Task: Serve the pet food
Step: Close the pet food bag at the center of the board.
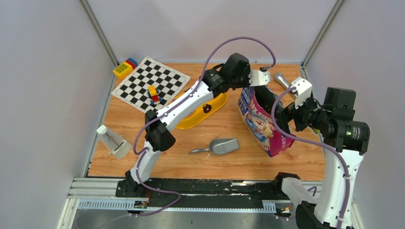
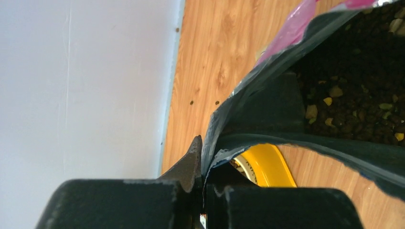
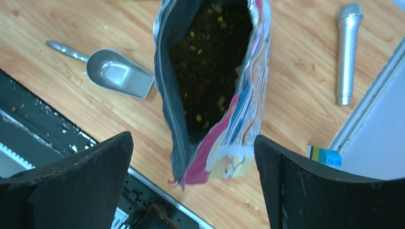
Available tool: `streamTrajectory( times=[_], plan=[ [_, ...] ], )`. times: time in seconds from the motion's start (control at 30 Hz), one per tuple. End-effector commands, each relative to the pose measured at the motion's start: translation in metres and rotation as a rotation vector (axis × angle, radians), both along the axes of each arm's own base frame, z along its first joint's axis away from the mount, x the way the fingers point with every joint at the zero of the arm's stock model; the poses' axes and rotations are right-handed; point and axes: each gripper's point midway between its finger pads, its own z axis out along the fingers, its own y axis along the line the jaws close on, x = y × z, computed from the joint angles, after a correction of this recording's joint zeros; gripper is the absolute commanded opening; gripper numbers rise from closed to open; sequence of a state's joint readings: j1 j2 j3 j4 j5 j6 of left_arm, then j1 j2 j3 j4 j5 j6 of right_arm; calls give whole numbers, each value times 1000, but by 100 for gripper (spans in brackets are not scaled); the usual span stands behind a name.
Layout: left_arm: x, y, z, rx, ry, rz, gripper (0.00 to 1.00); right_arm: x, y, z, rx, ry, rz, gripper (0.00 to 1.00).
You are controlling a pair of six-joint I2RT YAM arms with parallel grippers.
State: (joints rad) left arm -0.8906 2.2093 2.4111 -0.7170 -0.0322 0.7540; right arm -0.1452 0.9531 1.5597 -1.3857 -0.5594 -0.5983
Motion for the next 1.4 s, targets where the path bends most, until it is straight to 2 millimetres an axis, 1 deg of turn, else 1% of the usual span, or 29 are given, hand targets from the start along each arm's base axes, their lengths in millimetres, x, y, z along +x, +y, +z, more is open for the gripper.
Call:
streamTrajectory(
  times=[0.0,0.03,0.07,0.1,0.13,0.2,0.3,0.37,0.4,0.47,0.5,0.6,0.7,0.77,0.93,1.03,1.13,1.23,1.3,1.33,1.37],
  plan=[
    [39,60,115,-178,-229,279,0,-25,5,8,-40,4,74,100],
    [40,61,120,-188,-239,288,0,-27,7,15,-28,-4,73,100],
    [42,59,118,-187,-241,292,0,-28,9,19,-17,-11,75,100],
    [43,57,116,-185,-243,292,0,-30,12,19,-6,-13,86,100],
    [44,56,116,-188,-245,292,0,-31,14,15,2,-3,98,100],
    [45,54,112,-186,-238,292,0,-26,13,-4,5,47,98,98],
    [46,53,105,-183,-222,295,0,-5,1,-35,-3,94,29,92],
    [45,52,103,-188,-214,298,0,9,-8,-47,-24,84,-21,89],
    [45,51,103,-192,-208,296,0,18,-15,-49,-44,61,-61,87],
    [43,49,102,-196,-201,290,0,34,-30,-48,-90,2,-128,85],
    [42,48,101,-198,-198,286,0,40,-33,-45,-102,-31,-143,84],
    [41,45,98,-199,-189,279,0,49,-30,-32,-81,-90,-132,81],
    [40,42,96,-199,-183,278,0,51,-20,-21,-37,-103,-101,74],
    [40,41,93,-196,-180,279,0,51,-16,-18,-20,-108,-79,70],
    [42,42,91,-192,-182,291,0,48,-7,-18,6,-95,-40,64],
    [43,41,88,-190,-175,300,0,45,-1,-17,20,-87,-19,63],
    [45,41,83,-179,-170,306,0,47,-2,-21,8,-69,-31,59],
    [46,43,79,-168,-170,318,0,52,-5,-28,-13,-49,-65,51],
    [46,44,78,-163,-170,323,0,53,-7,-30,-32,-49,-81,43],
    [47,45,78,-159,-169,326,0,54,-8,-29,-48,-56,-96,38],
    [47,46,77,-156,-171,332,0,56,-12,-29,-71,-64,-119,26]
  ],
)
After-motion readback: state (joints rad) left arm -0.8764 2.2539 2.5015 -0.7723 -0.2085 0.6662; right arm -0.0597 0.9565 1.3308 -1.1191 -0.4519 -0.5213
